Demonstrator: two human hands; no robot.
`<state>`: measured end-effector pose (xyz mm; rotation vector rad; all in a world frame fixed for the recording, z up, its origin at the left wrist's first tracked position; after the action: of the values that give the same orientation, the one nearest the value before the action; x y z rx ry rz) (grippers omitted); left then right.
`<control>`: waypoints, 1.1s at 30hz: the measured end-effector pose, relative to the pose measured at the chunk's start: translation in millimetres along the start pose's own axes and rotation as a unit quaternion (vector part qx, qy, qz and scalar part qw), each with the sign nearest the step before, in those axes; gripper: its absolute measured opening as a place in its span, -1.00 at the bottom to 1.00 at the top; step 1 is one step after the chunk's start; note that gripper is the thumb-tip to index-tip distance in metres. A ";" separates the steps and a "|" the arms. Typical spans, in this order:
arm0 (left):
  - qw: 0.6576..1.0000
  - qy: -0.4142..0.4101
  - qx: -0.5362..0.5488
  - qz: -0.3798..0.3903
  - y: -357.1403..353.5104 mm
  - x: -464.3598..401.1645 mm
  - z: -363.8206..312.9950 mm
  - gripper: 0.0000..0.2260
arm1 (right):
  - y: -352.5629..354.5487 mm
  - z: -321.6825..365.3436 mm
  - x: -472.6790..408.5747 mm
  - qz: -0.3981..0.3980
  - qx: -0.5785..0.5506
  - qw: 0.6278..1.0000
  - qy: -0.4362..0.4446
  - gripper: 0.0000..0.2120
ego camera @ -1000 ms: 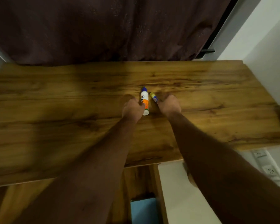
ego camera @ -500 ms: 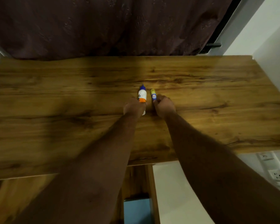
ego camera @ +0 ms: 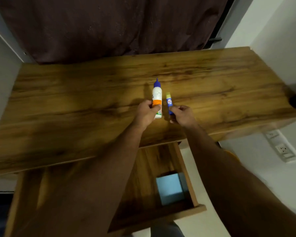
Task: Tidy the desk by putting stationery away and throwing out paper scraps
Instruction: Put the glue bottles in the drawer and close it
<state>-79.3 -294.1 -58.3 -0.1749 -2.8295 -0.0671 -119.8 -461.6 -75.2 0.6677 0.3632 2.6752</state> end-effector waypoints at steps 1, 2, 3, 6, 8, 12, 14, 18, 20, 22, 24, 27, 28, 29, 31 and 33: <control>1.000 -0.004 0.003 0.012 2.2 9.5 0.1 -0.76 | 2.2 -2.8 13.3 -0.002 -0.016 1.000 -0.001 -0.90; 1.000 -0.003 0.004 0.028 4.2 20.2 2.5 -0.77 | 4.5 -8.8 25.7 -0.005 -0.025 1.000 -0.002 -0.89; 0.999 -0.005 0.005 0.044 5.2 30.5 5.5 -0.76 | 7.6 -14.8 37.0 -0.010 -0.026 1.000 -0.003 -0.88; 0.995 -0.009 -0.004 0.095 7.1 59.6 14.8 -0.70 | 18.1 -33.9 63.7 -0.022 0.000 1.000 0.000 -0.88; 0.992 0.000 -0.016 0.125 7.7 78.1 24.7 -0.65 | 24.7 -46.0 78.6 -0.028 0.021 0.999 0.002 -0.90; 0.981 0.019 -0.109 0.160 11.9 107.0 65.1 -0.49 | 34.7 -69.1 104.7 -0.028 0.080 0.996 -0.019 -0.94; 0.969 0.023 -0.167 0.181 12.4 121.7 83.4 -0.50 | 38.7 -76.7 116.7 -0.030 0.084 0.996 -0.025 -0.95; 0.945 0.044 -0.260 0.192 17.9 135.6 121.5 -0.62 | 45.2 -94.4 128.2 -0.046 0.121 0.991 -0.046 -0.94; 0.941 0.059 -0.274 0.189 20.9 134.8 140.4 -0.62 | 44.8 -101.2 130.3 -0.044 0.142 0.987 -0.056 -0.94; 0.943 0.087 -0.265 0.182 23.1 130.5 160.8 -0.63 | 41.4 -107.4 133.1 -0.027 0.191 0.979 -0.062 -0.89; 0.945 0.120 -0.252 0.168 25.9 128.7 178.6 -0.62 | 29.4 -117.0 138.2 0.014 0.246 0.966 -0.074 -0.84; 0.960 0.165 -0.193 0.118 29.2 126.2 198.0 -0.60 | 6.6 -136.1 138.7 0.067 0.360 0.925 -0.099 -0.82; 0.965 0.177 -0.166 0.098 29.8 126.1 201.0 -0.60 | -0.2 -138.4 137.4 0.063 0.391 0.913 -0.100 -0.83; 0.969 0.183 -0.145 0.085 29.9 125.2 203.3 -0.60 | -5.9 -136.8 136.5 0.051 0.424 0.900 -0.091 -0.84; 0.972 0.189 -0.122 0.066 29.0 122.1 206.1 -0.61 | -18.4 -126.9 133.3 0.027 0.502 0.862 -0.059 -0.86; 0.975 0.195 -0.098 0.047 29.4 116.8 208.4 -0.61 | -30.0 -119.1 130.4 0.015 0.555 0.831 -0.041 -0.87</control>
<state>-248.1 -238.2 -220.5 -0.3018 -2.4167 -0.3231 -277.6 -401.3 -134.6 1.0499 1.9391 2.2133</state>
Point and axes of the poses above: each hand's wrist, its own x-axis away from the middle knuckle, its own y-axis out of the back of the hand, z = x × y, the point moved 8 cm from there along -x, towards the middle knuckle, and after that the axes turned 13 degrees about x, right-handed, at the moved point
